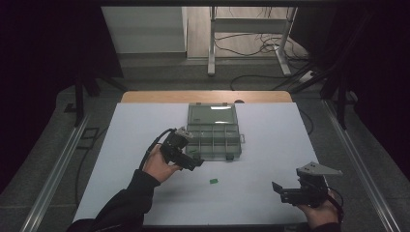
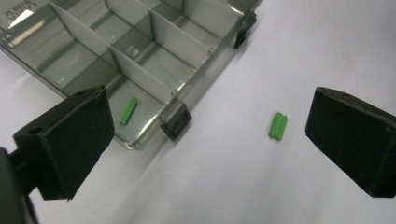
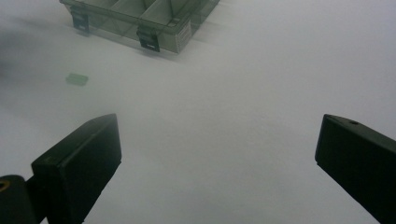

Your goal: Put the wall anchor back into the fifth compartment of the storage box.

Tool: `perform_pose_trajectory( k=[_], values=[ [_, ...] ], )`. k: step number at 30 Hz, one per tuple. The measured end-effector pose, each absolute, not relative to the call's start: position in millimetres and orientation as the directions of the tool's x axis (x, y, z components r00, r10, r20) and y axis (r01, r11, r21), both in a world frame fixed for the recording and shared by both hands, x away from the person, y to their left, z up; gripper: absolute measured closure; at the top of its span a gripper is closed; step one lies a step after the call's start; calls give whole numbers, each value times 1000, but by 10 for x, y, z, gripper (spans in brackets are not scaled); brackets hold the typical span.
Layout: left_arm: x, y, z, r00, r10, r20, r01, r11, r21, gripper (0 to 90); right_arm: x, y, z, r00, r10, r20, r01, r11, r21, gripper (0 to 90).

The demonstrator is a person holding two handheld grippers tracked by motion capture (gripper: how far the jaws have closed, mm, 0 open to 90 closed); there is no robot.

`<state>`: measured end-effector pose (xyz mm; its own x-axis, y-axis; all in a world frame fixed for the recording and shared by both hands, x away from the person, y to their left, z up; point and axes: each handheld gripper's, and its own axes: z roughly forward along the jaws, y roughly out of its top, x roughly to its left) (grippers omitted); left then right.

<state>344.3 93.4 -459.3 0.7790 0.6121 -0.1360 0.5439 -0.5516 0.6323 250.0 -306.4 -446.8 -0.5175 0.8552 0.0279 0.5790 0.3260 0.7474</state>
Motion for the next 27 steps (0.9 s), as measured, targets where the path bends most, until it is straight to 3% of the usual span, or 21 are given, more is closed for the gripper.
perform_pose_trajectory(
  k=[21,23,27],
  values=[
    [3328,684,-4777,807,575,-138,535,-610,585,16,2501,-3065,-4467,-521,853,30,578,327,748,8],
    [3325,654,-4803,809,568,-151,537,-612,581,49,2501,-3065,-4467,-521,853,30,578,327,748,8],
    [3302,581,-4859,828,544,-139,516,-639,571,198,2504,-3067,-4468,-522,852,34,579,325,747,8]
  ],
)
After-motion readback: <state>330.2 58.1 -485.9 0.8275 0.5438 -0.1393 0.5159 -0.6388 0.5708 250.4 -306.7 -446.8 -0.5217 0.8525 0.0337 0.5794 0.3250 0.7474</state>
